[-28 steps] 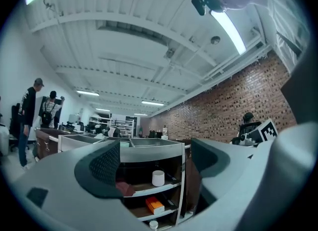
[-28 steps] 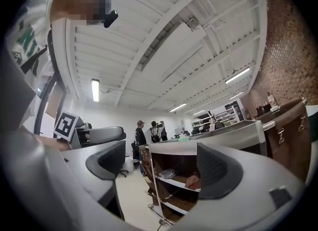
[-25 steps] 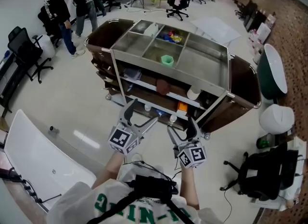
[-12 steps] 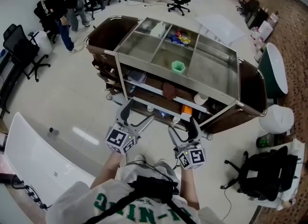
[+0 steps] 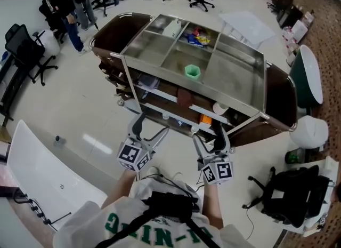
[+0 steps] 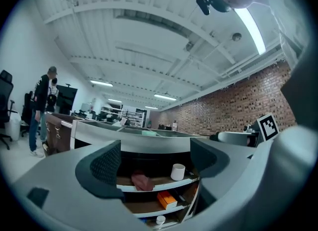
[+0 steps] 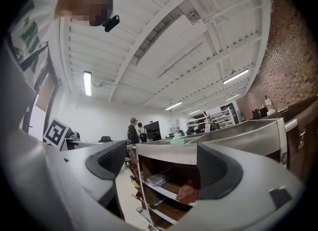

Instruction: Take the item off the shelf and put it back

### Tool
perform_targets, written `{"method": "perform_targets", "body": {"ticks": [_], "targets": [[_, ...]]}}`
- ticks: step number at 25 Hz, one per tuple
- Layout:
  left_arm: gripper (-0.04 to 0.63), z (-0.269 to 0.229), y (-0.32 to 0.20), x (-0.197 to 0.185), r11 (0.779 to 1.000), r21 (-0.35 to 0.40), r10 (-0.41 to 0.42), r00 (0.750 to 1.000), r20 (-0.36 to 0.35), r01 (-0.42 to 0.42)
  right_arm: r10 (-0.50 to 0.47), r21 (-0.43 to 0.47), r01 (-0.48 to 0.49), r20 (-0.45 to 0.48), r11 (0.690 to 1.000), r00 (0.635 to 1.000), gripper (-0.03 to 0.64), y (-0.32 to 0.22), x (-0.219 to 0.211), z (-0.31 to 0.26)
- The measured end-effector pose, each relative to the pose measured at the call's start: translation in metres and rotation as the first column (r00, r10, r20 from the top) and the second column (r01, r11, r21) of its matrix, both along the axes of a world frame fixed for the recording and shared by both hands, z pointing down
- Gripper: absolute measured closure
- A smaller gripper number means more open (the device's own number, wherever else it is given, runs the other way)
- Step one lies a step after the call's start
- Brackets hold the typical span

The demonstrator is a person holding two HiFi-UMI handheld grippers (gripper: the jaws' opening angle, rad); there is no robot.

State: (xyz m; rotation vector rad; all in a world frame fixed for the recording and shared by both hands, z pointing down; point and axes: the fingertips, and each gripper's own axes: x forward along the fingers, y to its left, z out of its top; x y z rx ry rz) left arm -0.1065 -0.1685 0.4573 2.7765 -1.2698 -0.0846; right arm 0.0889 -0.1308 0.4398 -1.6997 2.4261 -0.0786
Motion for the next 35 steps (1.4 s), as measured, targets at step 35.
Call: {"method": "perform_targets", "body": {"ticks": [35], "targets": [[0.175,0.267,-0.137,0.156,0.961,-0.277,0.069,0.985,0.155,-0.023,0.146,-0.092,-0.15,-0.049,0.984,0.988,0.16,0.047,0.069,0.007]]}}
